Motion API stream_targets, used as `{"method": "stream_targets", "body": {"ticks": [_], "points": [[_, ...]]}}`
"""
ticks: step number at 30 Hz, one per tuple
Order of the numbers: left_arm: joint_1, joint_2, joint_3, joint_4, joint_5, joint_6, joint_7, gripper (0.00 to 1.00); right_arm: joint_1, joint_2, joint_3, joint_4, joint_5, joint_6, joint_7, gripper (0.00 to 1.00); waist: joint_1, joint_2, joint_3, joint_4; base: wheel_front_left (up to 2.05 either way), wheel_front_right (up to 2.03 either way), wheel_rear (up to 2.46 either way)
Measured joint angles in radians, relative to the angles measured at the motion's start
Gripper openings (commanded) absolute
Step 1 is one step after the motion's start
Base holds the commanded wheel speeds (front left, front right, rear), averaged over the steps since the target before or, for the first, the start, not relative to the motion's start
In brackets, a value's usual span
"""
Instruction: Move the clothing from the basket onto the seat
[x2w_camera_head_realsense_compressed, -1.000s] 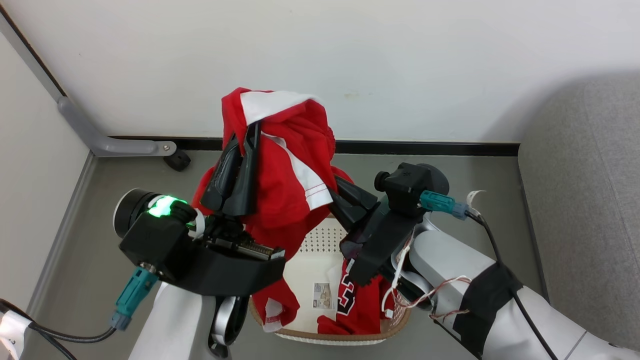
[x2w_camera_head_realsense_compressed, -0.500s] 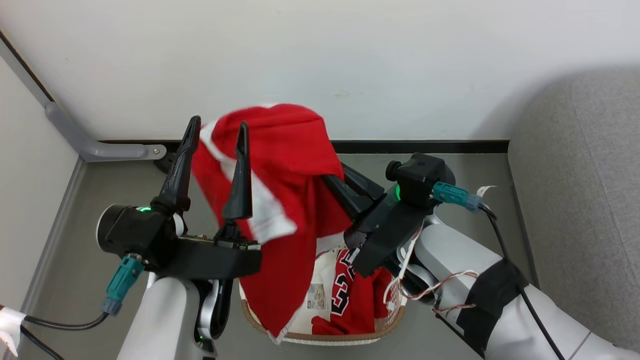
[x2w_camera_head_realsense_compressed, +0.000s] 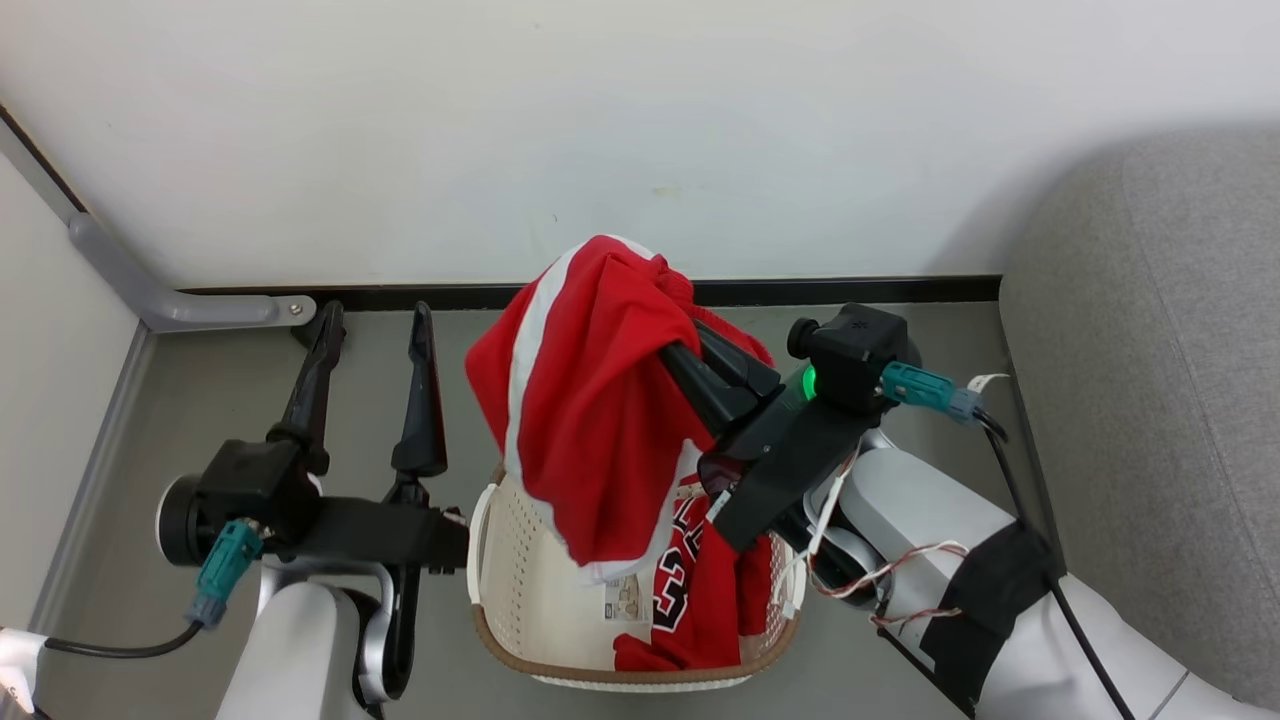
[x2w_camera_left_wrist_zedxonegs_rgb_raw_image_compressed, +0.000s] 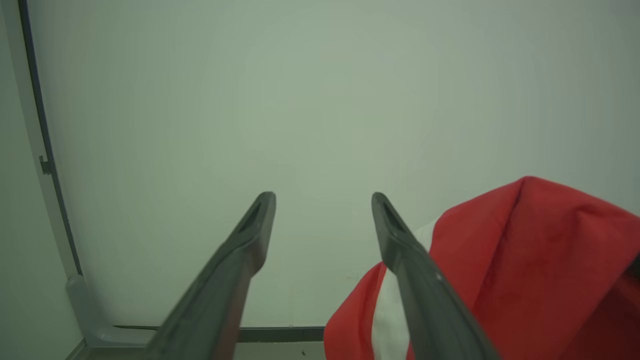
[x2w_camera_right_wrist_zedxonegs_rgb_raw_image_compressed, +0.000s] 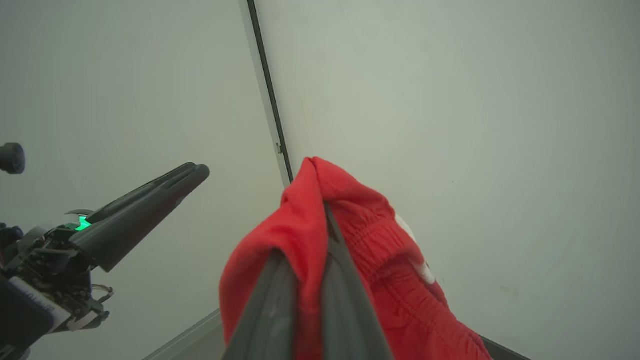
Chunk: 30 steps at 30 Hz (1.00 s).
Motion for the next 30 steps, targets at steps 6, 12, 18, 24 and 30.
{"method": "stream_targets", "body": {"ticks": [6, 12, 18, 24, 30], "points": [[0.033, 0.009, 0.015, 0.069, 0.011, 0.009, 0.0, 1.0, 0.022, -0.001, -0.007, -0.007, 0.0, 0.0, 0.0, 0.0, 0.0, 0.0001, -0.003, -0.007, 0.0, 0.0, 0.0], [0.058, 0.033, 0.028, 0.155, 0.019, 0.008, 0.0, 1.0, 0.029, -0.002, -0.022, -0.017, -0.001, 0.0, 0.0, 0.0, 0.0, 0.0, -0.008, -0.015, 0.0, 0.0, 0.0], [0.079, 0.04, 0.039, 0.204, 0.02, 0.006, 0.0, 1.0, 0.042, -0.005, -0.027, -0.019, -0.001, 0.0, 0.0, 0.0, 0.0, 0.0, -0.017, -0.017, 0.0, 0.0, 0.0], [0.112, 0.042, 0.051, 0.244, 0.026, -0.001, 0.0, 1.0, 0.054, -0.01, -0.037, -0.019, -0.001, 0.0, 0.0, 0.0, 0.0, 0.0001, -0.032, -0.019, 0.0, 0.0, 0.0], [0.159, 0.05, 0.078, 0.26, 0.026, -0.001, 0.0, 1.0, 0.072, -0.01, -0.037, -0.023, 0.0, 0.0, 0.0, 0.0, 0.0, 0.0, -0.053, -0.021, 0.0, 0.0, 0.0]]}}
